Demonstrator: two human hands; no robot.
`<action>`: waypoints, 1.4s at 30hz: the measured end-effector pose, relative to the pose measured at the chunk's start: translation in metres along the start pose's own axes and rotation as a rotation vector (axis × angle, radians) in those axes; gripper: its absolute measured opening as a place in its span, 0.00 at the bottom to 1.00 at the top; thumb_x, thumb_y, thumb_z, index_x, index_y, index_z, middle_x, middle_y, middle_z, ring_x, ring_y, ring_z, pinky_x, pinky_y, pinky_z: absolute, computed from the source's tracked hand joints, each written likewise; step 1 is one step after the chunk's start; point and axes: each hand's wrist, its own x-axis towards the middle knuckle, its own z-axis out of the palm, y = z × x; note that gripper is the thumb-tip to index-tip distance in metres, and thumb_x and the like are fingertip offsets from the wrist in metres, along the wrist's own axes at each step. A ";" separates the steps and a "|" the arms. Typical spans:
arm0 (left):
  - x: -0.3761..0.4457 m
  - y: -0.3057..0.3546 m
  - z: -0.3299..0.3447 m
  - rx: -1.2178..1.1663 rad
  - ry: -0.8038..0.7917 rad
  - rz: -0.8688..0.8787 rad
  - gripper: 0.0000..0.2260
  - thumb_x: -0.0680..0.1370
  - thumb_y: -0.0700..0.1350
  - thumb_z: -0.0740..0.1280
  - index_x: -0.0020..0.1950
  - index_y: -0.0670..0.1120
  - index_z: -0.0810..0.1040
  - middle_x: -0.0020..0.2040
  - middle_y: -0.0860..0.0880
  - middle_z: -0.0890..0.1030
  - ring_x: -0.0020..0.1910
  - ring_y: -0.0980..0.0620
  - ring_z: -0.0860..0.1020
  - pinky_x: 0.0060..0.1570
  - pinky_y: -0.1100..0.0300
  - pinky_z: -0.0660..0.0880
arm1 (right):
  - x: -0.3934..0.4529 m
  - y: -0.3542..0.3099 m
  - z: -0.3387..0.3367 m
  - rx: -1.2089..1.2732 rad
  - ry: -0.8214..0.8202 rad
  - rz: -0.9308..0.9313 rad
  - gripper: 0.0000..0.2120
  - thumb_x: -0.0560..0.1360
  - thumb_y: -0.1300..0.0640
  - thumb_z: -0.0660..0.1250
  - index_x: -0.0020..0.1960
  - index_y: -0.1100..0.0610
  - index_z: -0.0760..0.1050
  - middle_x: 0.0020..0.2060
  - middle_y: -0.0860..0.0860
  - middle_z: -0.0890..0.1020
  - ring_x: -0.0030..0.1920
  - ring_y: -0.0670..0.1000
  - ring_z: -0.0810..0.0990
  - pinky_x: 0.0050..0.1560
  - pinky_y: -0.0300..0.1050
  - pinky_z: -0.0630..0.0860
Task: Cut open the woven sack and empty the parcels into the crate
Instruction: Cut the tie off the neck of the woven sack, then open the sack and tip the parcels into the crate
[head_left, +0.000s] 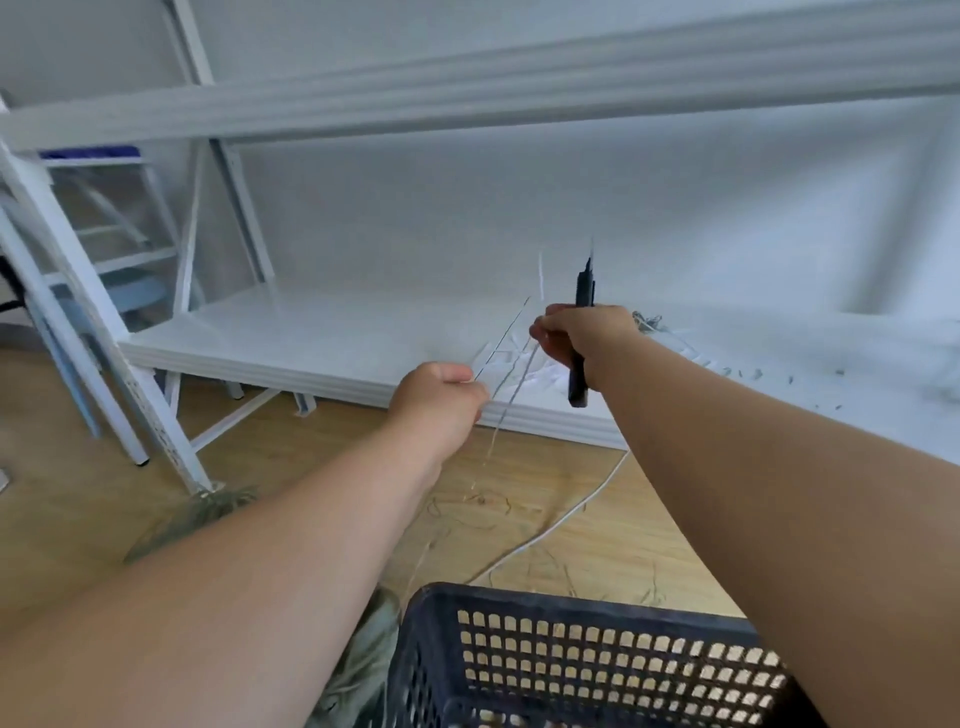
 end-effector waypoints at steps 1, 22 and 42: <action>0.002 -0.003 0.002 0.033 -0.006 0.007 0.12 0.76 0.42 0.67 0.60 0.48 0.75 0.52 0.48 0.80 0.54 0.47 0.80 0.59 0.49 0.77 | -0.002 0.001 -0.003 -0.054 -0.012 -0.009 0.05 0.72 0.73 0.68 0.45 0.66 0.77 0.40 0.62 0.81 0.32 0.56 0.81 0.28 0.41 0.81; 0.020 0.005 -0.013 0.252 0.303 0.013 0.12 0.82 0.43 0.59 0.47 0.45 0.81 0.37 0.50 0.80 0.39 0.50 0.78 0.51 0.57 0.78 | 0.004 -0.004 -0.075 -0.409 -0.162 0.080 0.07 0.72 0.71 0.69 0.49 0.63 0.76 0.34 0.59 0.84 0.36 0.53 0.84 0.37 0.42 0.83; -0.002 -0.028 -0.070 0.754 0.267 0.112 0.07 0.76 0.47 0.67 0.54 0.54 0.77 0.49 0.52 0.84 0.46 0.50 0.83 0.52 0.51 0.79 | -0.053 0.079 -0.045 -0.508 -0.321 -0.156 0.11 0.76 0.56 0.70 0.57 0.57 0.76 0.41 0.54 0.82 0.30 0.47 0.77 0.26 0.35 0.72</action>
